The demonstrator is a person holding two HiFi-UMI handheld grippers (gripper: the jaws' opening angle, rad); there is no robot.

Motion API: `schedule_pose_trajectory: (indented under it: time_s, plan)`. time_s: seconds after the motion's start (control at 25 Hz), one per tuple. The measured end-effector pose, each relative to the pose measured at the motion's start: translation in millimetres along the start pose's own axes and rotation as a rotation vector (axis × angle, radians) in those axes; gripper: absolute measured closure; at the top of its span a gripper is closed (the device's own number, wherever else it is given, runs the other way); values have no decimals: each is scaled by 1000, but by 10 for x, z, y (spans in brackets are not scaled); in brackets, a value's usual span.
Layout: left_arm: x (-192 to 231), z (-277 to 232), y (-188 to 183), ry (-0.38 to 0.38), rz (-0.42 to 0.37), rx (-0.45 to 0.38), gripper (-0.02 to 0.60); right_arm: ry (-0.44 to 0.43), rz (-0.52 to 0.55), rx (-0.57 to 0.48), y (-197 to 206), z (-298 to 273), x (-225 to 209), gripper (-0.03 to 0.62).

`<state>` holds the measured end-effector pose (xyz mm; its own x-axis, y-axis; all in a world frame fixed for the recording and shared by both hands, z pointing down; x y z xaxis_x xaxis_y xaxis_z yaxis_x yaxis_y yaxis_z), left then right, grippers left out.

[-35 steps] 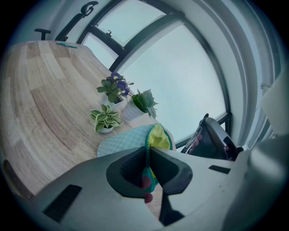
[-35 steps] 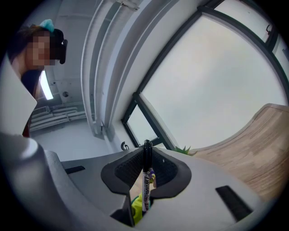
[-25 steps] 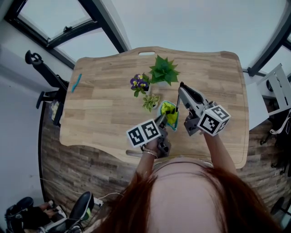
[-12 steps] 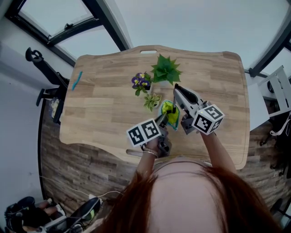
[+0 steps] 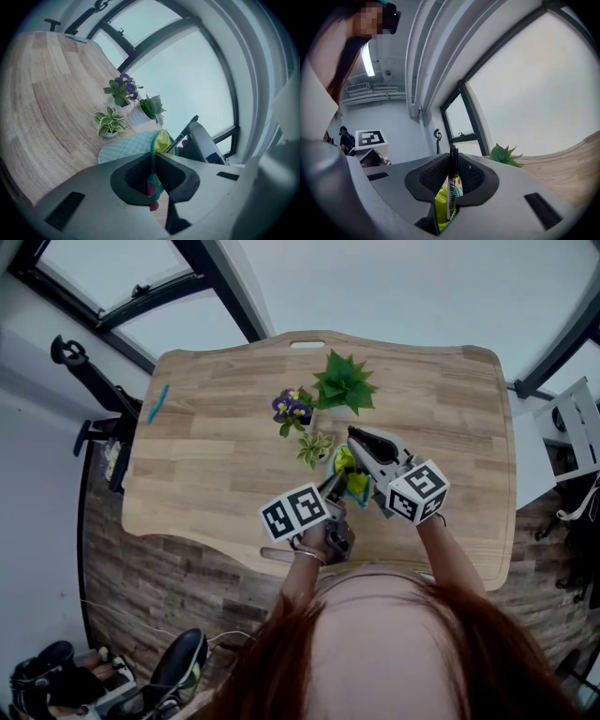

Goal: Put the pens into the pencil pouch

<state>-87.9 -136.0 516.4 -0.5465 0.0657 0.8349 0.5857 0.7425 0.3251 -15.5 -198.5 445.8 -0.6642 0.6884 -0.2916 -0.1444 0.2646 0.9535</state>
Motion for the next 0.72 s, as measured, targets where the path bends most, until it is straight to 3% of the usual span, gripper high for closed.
schedule_pose_trajectory:
  time_s: [0.2,0.72]
  plan:
    - [16,-7,-28,8,22,-6,558,12,70,35,67,32,10,543]
    - [67,0,-79,11,38,-18,558,29,129,149,268,181,22,542]
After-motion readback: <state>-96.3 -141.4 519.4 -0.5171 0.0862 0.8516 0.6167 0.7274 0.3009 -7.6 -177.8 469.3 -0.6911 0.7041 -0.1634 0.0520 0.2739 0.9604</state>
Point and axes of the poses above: the fingertips, and each gripper's own axes: z backward along the fingers, x to its left, y out of its underside, the point moved 3 cm from there along z, backward along the fingers, and after that the axes turned 6 degrees about y, right-handed, at the moved point
